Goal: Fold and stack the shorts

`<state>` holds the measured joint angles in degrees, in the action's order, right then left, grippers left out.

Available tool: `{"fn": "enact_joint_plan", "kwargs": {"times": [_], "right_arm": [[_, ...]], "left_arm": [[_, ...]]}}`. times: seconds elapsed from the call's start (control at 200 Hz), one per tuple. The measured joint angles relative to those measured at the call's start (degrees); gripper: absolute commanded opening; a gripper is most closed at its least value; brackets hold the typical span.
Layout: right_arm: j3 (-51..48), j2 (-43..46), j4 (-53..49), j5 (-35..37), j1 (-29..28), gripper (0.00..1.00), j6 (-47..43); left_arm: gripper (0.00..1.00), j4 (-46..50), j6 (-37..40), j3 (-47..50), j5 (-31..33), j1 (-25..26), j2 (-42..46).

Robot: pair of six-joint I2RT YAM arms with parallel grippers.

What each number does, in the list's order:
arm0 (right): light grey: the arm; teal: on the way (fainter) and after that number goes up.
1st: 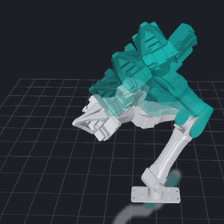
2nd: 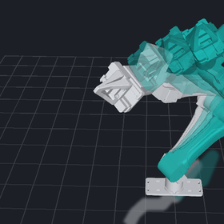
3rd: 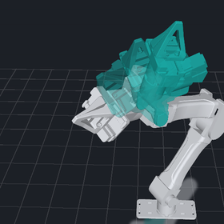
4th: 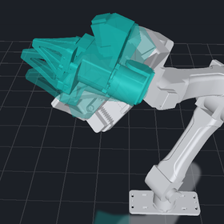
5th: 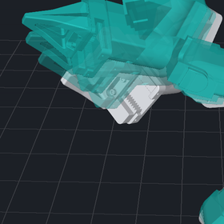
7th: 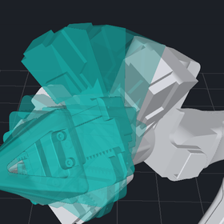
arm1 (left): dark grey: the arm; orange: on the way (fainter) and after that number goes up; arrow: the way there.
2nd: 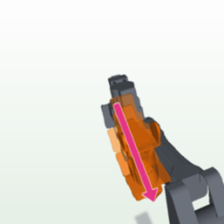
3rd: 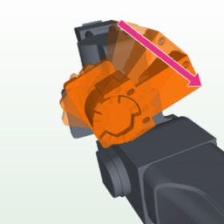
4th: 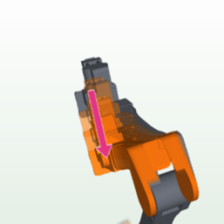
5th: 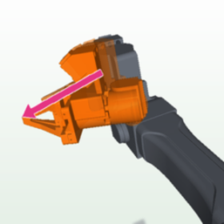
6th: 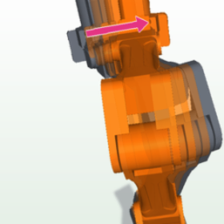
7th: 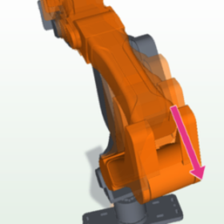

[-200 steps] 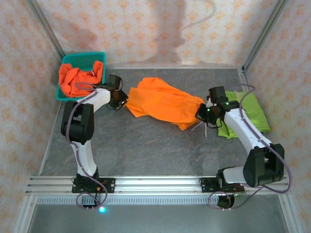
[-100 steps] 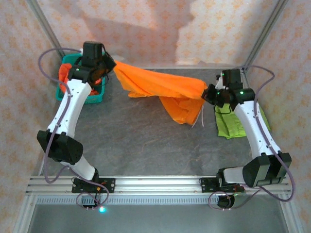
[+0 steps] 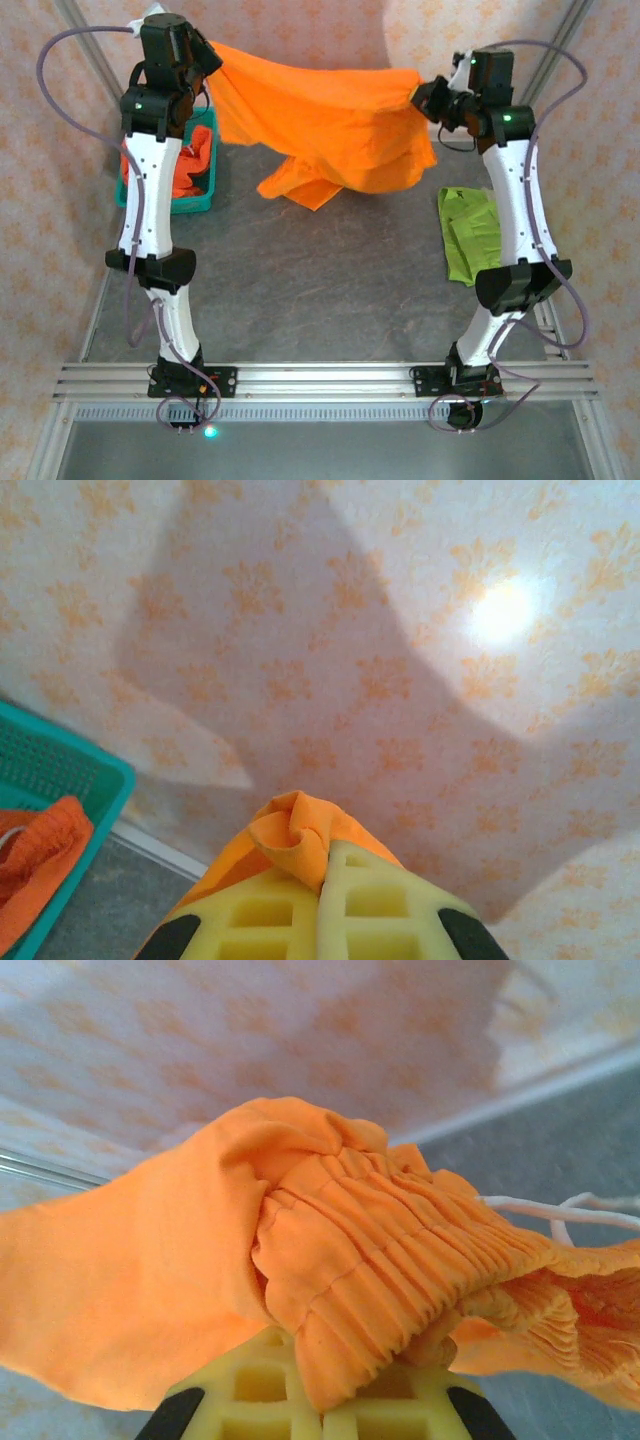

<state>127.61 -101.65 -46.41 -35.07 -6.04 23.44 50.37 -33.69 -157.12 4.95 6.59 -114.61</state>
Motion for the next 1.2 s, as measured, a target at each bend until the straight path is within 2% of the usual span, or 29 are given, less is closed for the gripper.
{"fn": "enact_joint_plan", "kwargs": {"times": [0.11,0.24,0.43,0.555,0.726,0.851,0.926,1.016,1.101,1.201], "right_arm": [[4.5,1.2,1.5,-0.1,0.0,0.0,-1.3],[0.7,6.7,3.8,-0.9,0.0,0.0,-4.5],[-25.6,23.2,10.3,-2.1,0.0,0.0,-8.5],[-43.6,32.9,11.5,-2.5,0.0,0.0,-9.6],[-65.1,44.0,10.9,-3.3,0.1,0.0,-9.1],[-77.0,49.0,10.9,-4.0,0.0,0.0,-6.4],[-80.8,49.0,10.8,-3.7,-0.3,0.0,-4.7],[-80.2,45.8,11.0,-2.8,-0.4,0.0,-3.5],[-74.9,38.6,10.9,-2.0,-0.4,0.0,-2.6],[-64.2,27.5,11.3,-1.5,-0.6,0.0,-1.3]], "left_arm": [[0.0,-0.7,0.9,2.7,1.4,0.0,3.9],[0.0,-4.9,2.8,15.8,1.5,0.1,16.1],[0.0,-20.5,8.3,50.4,-2.3,3.5,42.9],[0.0,-26.7,11.4,72.1,-4.9,7.0,57.1],[0.0,-27.6,11.8,94.9,-6.5,10.7,68.1],[0.0,-25.7,9.2,107.5,-6.6,11.1,71.8],[0.0,-24.2,7.6,111.3,-6.3,11.1,72.5],[0.0,-24.0,6.7,110.6,-5.6,11.1,70.2],[0.0,-23.2,6.5,104.9,-3.2,11.0,63.4],[0.0,-22.7,6.5,92.8,-2.3,9.7,51.1]]}}
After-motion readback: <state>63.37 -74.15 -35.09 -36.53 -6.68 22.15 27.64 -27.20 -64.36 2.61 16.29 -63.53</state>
